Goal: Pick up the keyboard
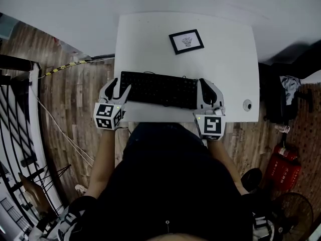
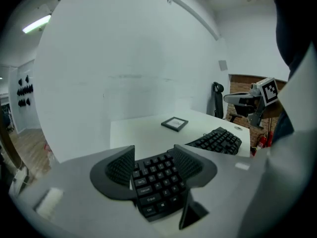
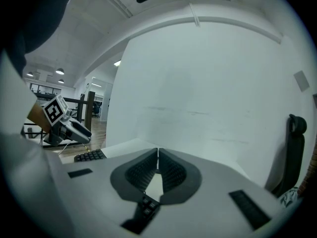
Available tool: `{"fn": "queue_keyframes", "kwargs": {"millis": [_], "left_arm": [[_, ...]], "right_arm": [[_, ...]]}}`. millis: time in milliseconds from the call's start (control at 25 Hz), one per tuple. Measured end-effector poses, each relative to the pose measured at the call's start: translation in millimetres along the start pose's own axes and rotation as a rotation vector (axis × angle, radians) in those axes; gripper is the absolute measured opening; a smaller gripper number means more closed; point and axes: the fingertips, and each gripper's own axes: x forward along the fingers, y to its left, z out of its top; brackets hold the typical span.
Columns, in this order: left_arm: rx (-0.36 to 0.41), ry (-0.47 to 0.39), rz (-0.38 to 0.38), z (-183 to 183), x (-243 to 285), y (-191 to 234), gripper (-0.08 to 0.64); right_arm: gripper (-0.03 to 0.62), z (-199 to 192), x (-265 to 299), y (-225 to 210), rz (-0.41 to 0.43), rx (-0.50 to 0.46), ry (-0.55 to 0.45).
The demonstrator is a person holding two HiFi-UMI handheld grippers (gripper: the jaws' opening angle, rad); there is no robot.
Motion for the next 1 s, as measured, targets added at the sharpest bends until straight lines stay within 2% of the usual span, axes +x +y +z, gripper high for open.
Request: {"fn": "queue_keyframes", "kwargs": {"millis": [160,320,400,560,680,800,1000], "left_arm": [[-0.019,0.136,-0.037,-35,15,11,0.258],[-0.075,0.223,-0.068,-54,23,20,0.281],[-0.106,0.252,-0.101,-60,25,20,0.312],[-0.180,0.296,-0.178,-69,30,17,0.331],[-0.196,0.360,-0.222,-78,36,11,0.348],[-0.206,0.408,-0.230,-86,38,11,0.353],[-0.278,0.459,-0.241,-95,41,13,0.354]], "right_arm": [[0.012,-8,4,-3,-0.022,0.006,0.044],[0.012,-13,13,-6,-0.046,0.024,0.068],[0.012,-13,13,-6,-0.058,0.031,0.076],[0.012,-14,12,-2,-0.074,0.029,0.084],[0.012,-16,11,0,-0.083,0.022,0.092],[0.012,-18,10,1,-0.093,0.017,0.104],[0.012,-21,3,4,-0.105,0.008,0.109]]}}
